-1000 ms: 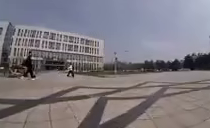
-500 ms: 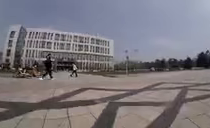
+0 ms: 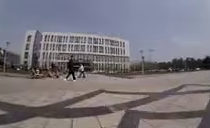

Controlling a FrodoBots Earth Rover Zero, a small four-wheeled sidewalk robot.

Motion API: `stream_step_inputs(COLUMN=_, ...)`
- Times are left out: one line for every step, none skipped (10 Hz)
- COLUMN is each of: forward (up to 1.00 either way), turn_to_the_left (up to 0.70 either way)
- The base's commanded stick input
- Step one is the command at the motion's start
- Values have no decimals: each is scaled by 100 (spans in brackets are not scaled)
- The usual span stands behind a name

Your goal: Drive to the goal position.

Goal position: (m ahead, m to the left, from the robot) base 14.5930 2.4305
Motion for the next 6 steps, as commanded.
stream_step_inputs(forward=85, turn_to_the_left=0)
stream_step_inputs(forward=85, turn_to_the_left=0)
stream_step_inputs(forward=85, turn_to_the_left=0)
stream_step_inputs(forward=85, turn_to_the_left=0)
stream_step_inputs(forward=85, turn_to_the_left=0)
stream_step_inputs(forward=85, turn_to_the_left=0)
